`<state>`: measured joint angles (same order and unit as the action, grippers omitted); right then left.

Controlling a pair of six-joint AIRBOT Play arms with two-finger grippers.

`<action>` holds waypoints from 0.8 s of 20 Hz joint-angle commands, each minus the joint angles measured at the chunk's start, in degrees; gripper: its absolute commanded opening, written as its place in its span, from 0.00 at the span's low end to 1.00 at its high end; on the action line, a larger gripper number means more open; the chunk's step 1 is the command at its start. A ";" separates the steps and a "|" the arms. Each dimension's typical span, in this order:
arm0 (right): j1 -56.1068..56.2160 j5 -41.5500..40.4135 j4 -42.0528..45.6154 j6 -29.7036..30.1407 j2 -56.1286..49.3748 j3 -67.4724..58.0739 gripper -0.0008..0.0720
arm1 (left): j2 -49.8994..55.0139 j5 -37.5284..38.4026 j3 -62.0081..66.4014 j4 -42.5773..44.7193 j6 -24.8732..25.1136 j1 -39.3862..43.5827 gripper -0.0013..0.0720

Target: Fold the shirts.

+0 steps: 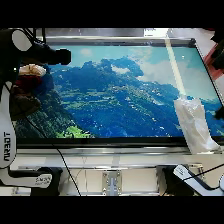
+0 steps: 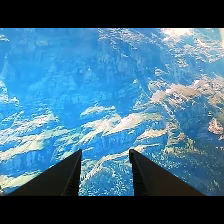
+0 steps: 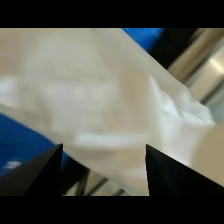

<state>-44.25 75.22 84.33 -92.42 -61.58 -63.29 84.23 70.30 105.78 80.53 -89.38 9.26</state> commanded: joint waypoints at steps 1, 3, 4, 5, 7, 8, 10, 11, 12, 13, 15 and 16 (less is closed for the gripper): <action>5.42 -15.08 -37.09 15.56 8.55 -2.78 0.81 | 0.00 -0.63 0.04 -2.86 0.02 0.04 0.50; 16.98 -16.90 -43.58 21.31 7.41 -2.75 0.81 | 0.00 -0.52 0.04 -8.59 0.04 0.07 0.50; 24.35 -17.16 -41.48 21.99 5.77 -2.75 0.81 | 0.00 -0.55 0.04 -11.47 0.11 0.07 0.50; 31.30 -17.88 -37.94 21.99 3.78 -2.75 0.81 | 0.00 -0.61 0.04 -12.96 0.09 0.09 0.50; 44.15 -21.18 -29.53 21.70 -1.20 -2.75 0.78 | 0.07 -0.52 0.04 -13.18 -0.26 0.07 0.50; 49.27 -23.21 -25.62 21.07 -3.85 -2.78 0.72 | 0.09 1.09 0.04 -13.40 -1.77 0.07 0.50; 55.69 -26.01 -21.51 19.08 -8.09 -2.78 0.71 | 0.09 2.47 0.04 -14.19 -2.25 0.07 0.50; 57.75 -27.43 -21.14 18.67 -9.64 -2.78 0.71 | 0.09 2.45 0.04 -14.19 -2.25 0.07 0.50; 59.14 -28.76 -21.07 18.67 -10.64 -2.78 0.71 | 0.09 2.45 0.04 -14.14 -2.25 0.07 0.50; 60.17 -29.20 -21.27 17.84 -11.23 -2.78 0.71 | 0.09 2.45 0.04 -14.14 -2.25 0.07 0.50; 61.59 -29.14 -21.35 17.00 -11.32 -2.78 0.71 | 0.09 2.47 0.04 -14.14 -2.25 0.07 0.50; 61.96 -29.09 -21.35 17.00 -11.32 -2.78 0.71 | 0.09 2.45 0.04 -14.14 -2.25 0.07 0.50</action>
<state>14.17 47.94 61.87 -74.48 -71.53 -66.00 84.27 72.42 105.78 66.85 -91.37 9.30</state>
